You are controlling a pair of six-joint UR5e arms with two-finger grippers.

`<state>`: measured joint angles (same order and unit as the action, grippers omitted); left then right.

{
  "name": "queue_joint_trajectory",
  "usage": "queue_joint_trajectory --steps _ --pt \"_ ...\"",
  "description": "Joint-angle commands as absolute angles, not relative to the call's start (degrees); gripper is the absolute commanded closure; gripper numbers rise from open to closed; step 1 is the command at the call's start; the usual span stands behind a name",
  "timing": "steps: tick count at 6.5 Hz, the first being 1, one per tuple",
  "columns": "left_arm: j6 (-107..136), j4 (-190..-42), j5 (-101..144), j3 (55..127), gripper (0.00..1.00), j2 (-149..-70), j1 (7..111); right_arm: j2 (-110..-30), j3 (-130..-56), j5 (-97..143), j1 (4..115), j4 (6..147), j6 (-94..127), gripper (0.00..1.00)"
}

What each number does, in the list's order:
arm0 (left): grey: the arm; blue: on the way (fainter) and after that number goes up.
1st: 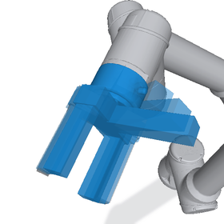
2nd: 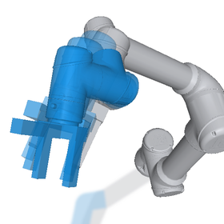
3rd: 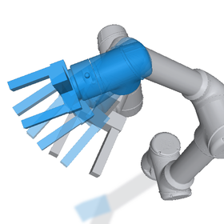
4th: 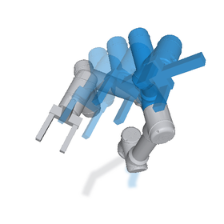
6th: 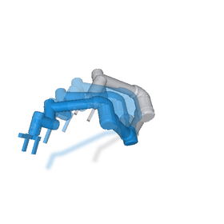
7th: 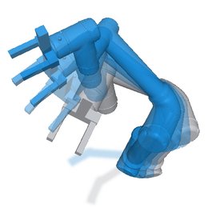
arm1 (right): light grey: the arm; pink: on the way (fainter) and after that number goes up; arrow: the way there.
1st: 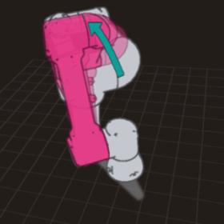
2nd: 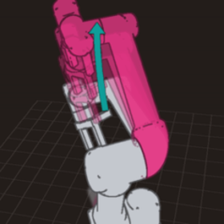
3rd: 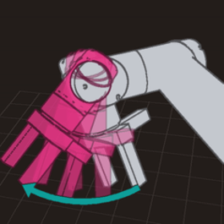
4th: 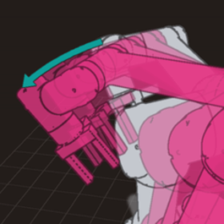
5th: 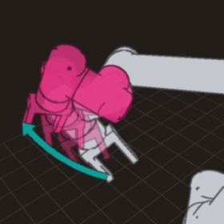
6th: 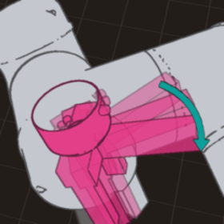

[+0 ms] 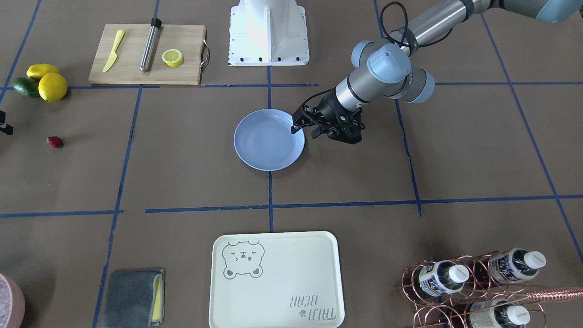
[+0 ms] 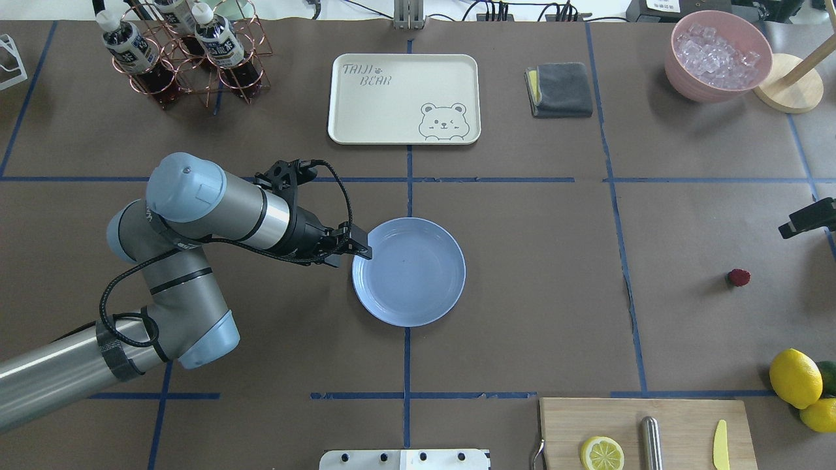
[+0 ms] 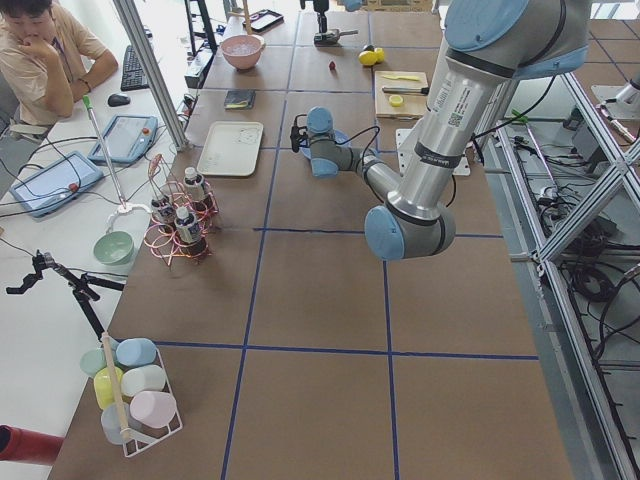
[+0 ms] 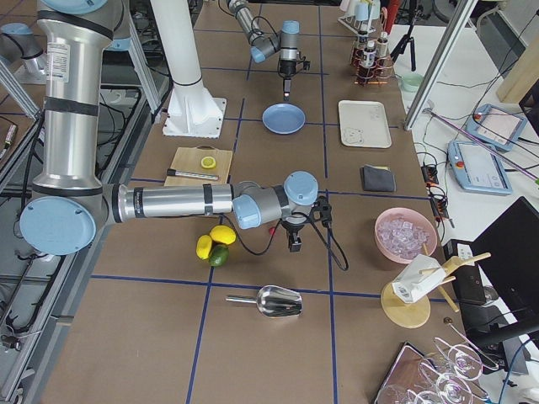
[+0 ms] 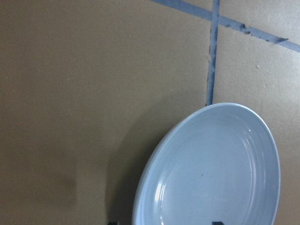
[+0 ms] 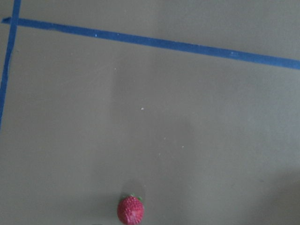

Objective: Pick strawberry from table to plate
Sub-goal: 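Hold the plate with the left gripper while the right gripper descends onto the strawberry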

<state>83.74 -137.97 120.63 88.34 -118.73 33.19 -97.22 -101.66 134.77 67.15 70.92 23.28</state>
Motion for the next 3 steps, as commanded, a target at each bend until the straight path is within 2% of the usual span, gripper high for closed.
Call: queue_joint_trajectory --steps 1,3 --pt "83.76 -137.9 120.41 89.9 0.27 -118.48 33.75 -101.57 -101.7 123.54 54.64 52.9 46.23 0.0" --pt "83.76 -137.9 120.5 89.91 0.27 -117.78 34.19 -101.08 -98.55 123.22 54.32 51.95 47.8 0.0"
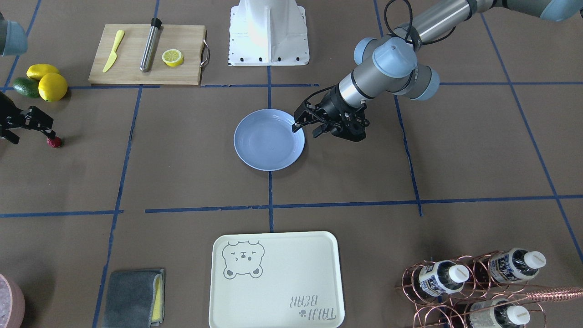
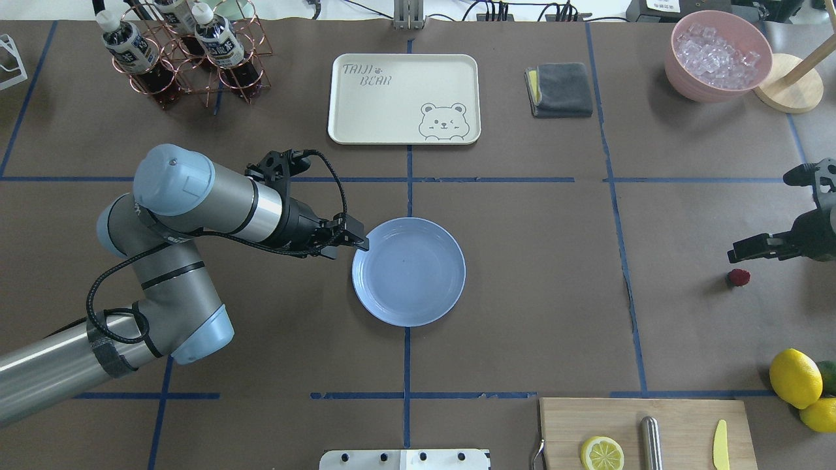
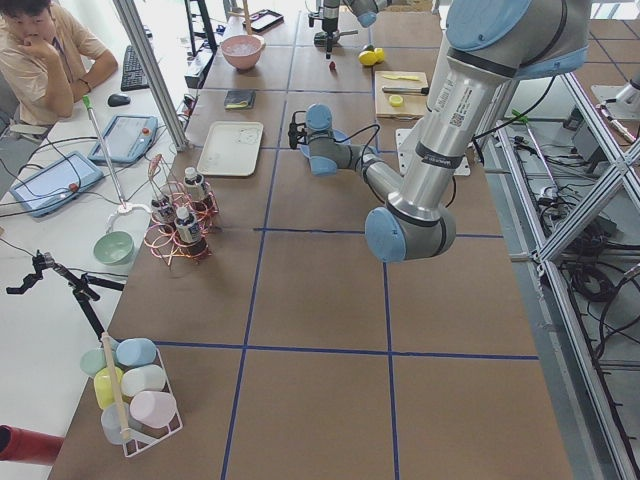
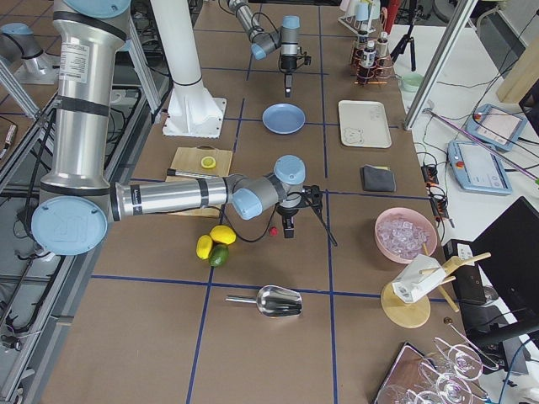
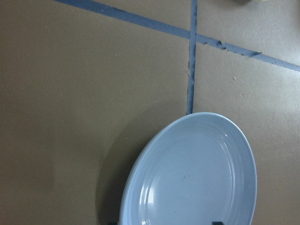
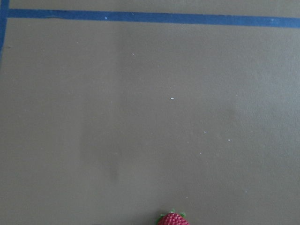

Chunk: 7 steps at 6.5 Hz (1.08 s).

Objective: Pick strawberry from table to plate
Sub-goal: 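Hold the plate with the left gripper while the right gripper descends onto the strawberry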

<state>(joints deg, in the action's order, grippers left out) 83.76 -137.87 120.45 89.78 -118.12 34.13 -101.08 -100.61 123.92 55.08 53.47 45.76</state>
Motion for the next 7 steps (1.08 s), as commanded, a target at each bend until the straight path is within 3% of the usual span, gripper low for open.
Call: queue_joint_trajectory --steps 1,4,7 --pt "83.76 -137.9 120.5 89.83 0.27 -117.77 34.19 -100.9 -98.35 123.48 54.32 51.94 47.81 0.04" --pt "83.76 -137.9 120.5 89.83 0.27 -117.6 34.28 -100.37 -98.09 123.22 51.6 52.03 51.41 0.12" --pt "83.58 -138.08 120.5 89.82 0.27 -117.25 34.28 -98.89 -96.25 122.78 50.89 52.12 51.68 0.3"
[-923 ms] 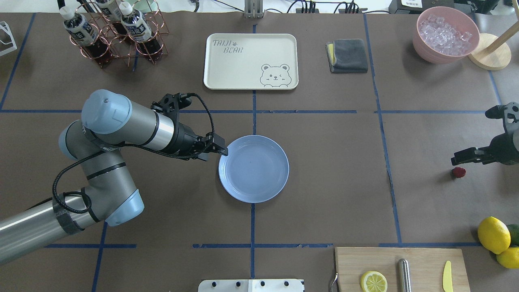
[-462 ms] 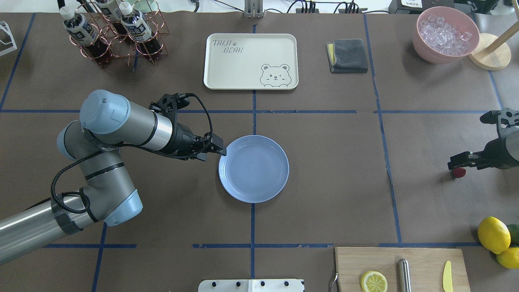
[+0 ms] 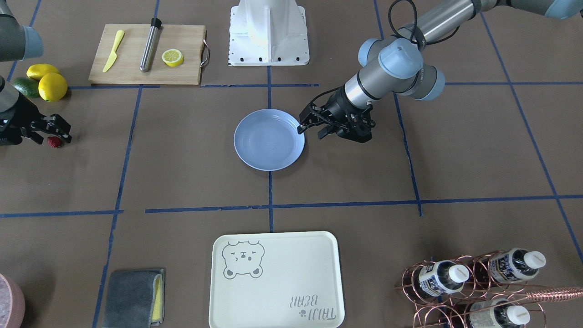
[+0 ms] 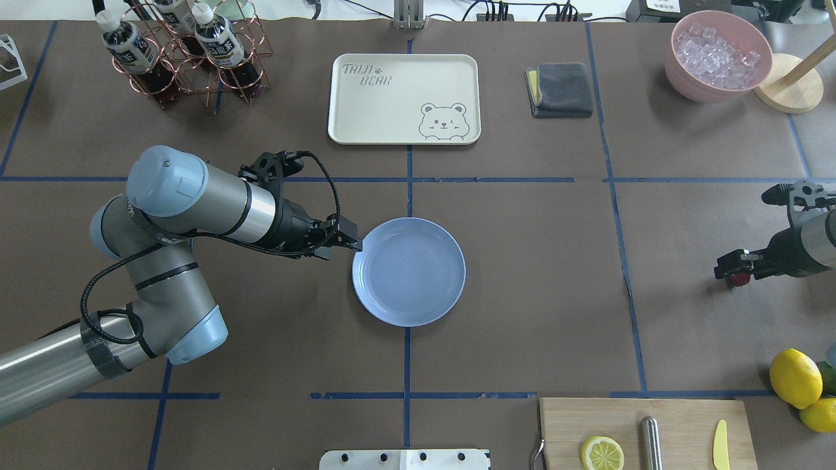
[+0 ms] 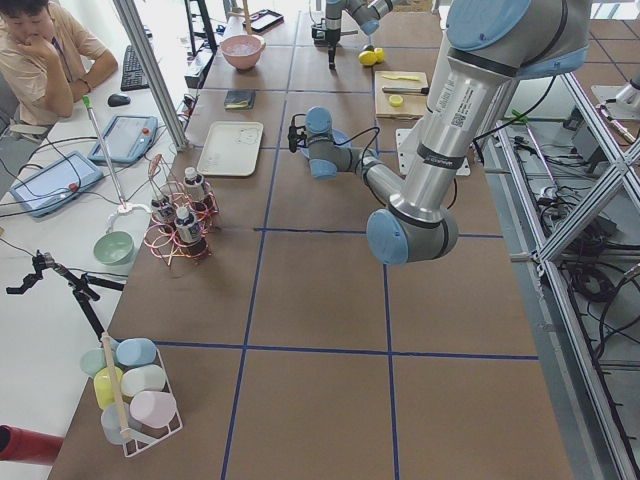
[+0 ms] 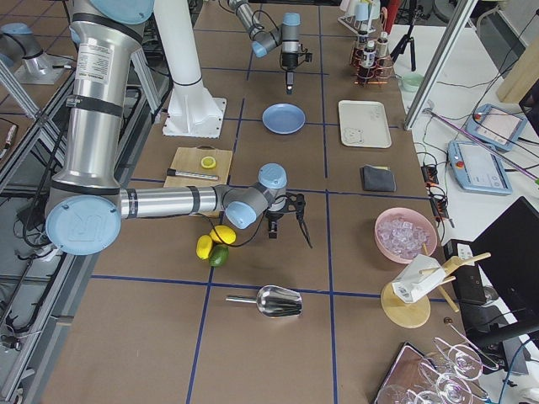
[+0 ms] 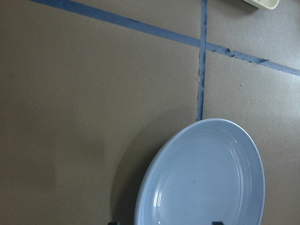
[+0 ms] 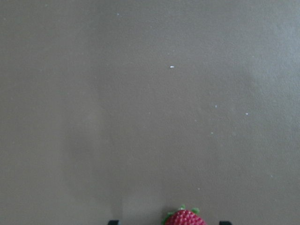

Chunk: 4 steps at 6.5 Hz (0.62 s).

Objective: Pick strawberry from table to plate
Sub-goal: 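Hold the plate with the left gripper while the right gripper descends onto the strawberry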

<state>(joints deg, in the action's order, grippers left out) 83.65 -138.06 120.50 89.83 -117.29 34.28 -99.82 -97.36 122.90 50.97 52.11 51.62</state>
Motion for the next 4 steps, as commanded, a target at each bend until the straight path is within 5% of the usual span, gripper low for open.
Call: queue_joint_trajectory --steps 1,4 --pt "83.67 -138.16 120.5 89.82 0.27 -117.25 34.28 -98.44 -95.2 122.78 50.89 52.03 51.59 0.34" --pt "83.67 -138.16 120.5 89.82 0.27 -117.25 34.28 -98.96 -95.8 122.96 51.24 51.94 51.59 0.34"
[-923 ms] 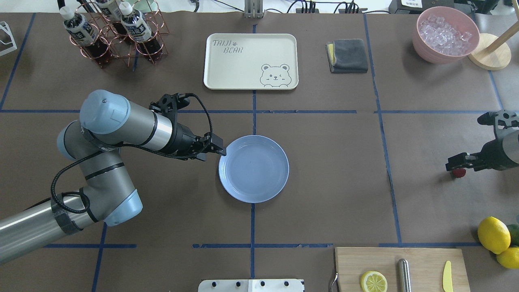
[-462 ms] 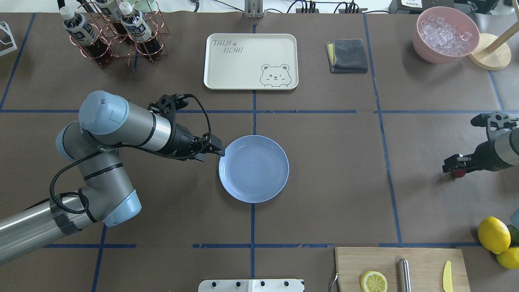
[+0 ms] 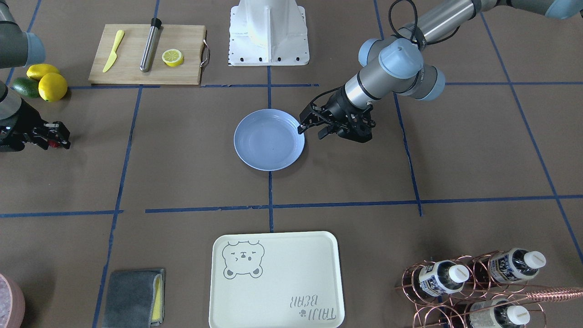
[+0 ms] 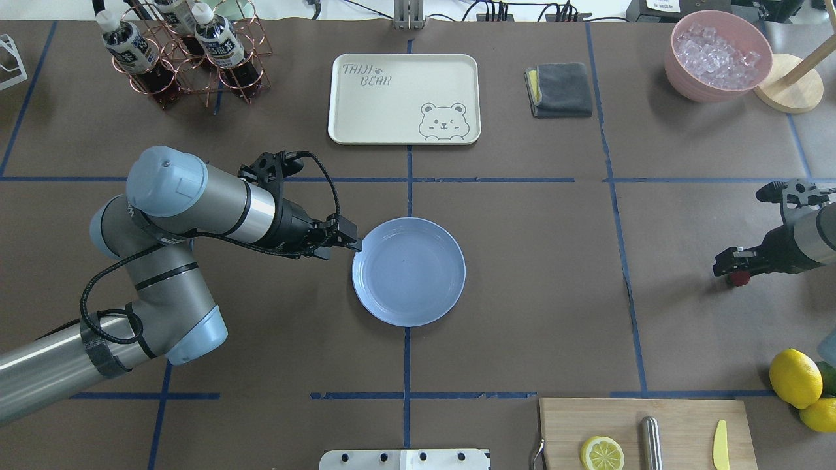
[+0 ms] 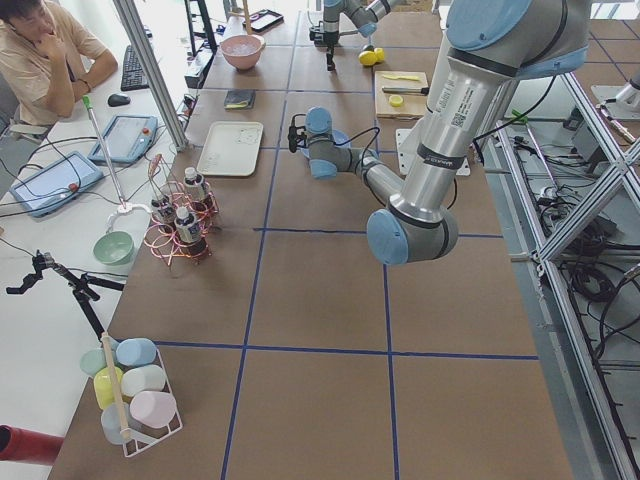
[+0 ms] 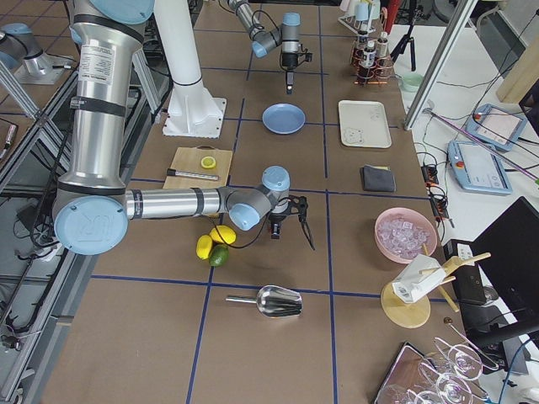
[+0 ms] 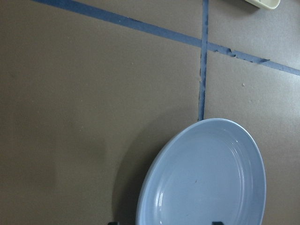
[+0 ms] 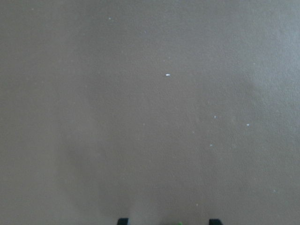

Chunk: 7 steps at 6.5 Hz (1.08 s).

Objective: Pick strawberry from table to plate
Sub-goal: 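Close the right gripper on the red strawberry and lift it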

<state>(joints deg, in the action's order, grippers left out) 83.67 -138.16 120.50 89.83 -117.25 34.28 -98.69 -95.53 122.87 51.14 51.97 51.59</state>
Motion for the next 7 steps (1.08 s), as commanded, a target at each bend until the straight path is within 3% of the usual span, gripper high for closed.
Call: queue_joint_trajectory --steps 1,3,6,7 --pt "83.58 -138.16 120.5 89.82 0.27 -117.25 34.28 -99.31 -95.89 122.96 51.24 51.94 51.5 0.29" --pt "83.58 -138.16 120.41 89.82 0.27 -117.25 34.28 -99.84 -95.89 123.05 51.24 51.94 51.5 0.31" --pt "83.58 -138.16 120.41 89.82 0.27 -117.16 34.28 -99.84 -95.71 123.13 51.15 52.03 51.5 0.44" --pt "83.58 -138.16 120.41 89.74 0.27 -117.16 34.36 -99.76 -95.71 123.13 51.15 52.03 51.59 0.64"
